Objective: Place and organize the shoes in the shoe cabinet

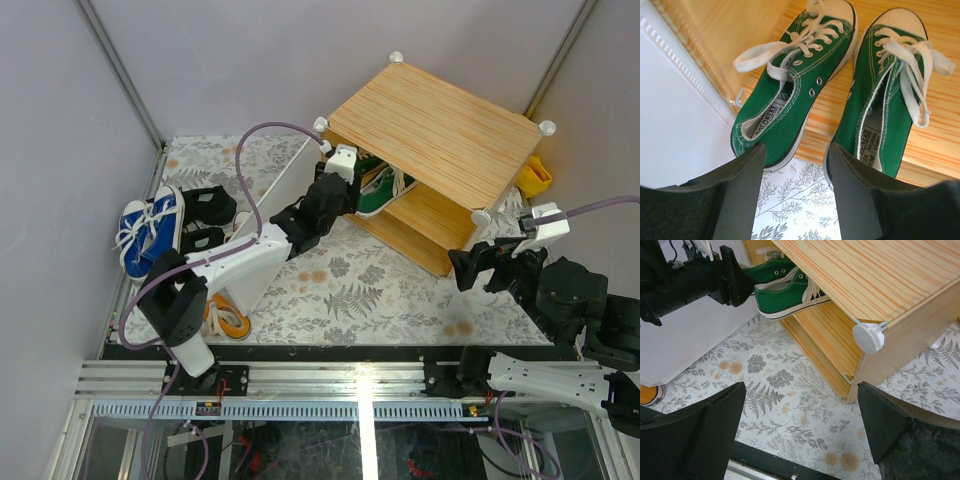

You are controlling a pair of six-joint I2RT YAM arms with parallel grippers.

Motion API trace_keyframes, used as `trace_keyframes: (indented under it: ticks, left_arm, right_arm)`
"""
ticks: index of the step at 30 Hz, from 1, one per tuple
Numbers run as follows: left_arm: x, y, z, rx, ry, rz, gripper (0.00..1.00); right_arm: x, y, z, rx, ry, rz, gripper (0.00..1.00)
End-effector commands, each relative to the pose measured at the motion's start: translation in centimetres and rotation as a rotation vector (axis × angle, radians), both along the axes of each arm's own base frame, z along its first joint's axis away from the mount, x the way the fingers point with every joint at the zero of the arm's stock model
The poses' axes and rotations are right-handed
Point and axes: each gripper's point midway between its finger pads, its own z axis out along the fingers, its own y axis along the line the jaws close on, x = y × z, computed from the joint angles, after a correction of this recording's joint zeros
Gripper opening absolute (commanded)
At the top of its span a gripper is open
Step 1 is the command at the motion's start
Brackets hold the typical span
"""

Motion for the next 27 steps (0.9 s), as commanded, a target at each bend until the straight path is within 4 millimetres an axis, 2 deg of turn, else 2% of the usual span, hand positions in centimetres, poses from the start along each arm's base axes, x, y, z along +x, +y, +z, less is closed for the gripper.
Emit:
trace_keyframes:
  ticks: [1,7,13,22,27]
  left_arm:
    - [2.1,0.4,2.4,-0.053,-0.097,0.040,0.52]
    - [3.5,0.7,1.4,-0.062,-0.097,0.051,0.22]
    - [3.9,0.5,1.0,-0.073,-0.092,0.039,0.01]
    - [4.9,-1.4,4.5,-0.116,-0.182,-0.029,0.00]
    - [5.5,-2.1,4.9,-0.118,-0.187,-0.037,0.00]
  right_arm:
    - [0.3,-0.3,0.5,0.020,-0.017,-0.031,1.00]
    - [0.3,-0.6,0.5,0.023,-0.013,-0.040,1.00]
    - [0.4,-0.7,0.8,0.026,-0.018,-0.049,1.00]
    - [0.5,-0.4,0.5,0.018,-0.012,-0.053,0.99]
    - [0.5,-0.5,0.4,0.018,-0.008,-0.056,1.00]
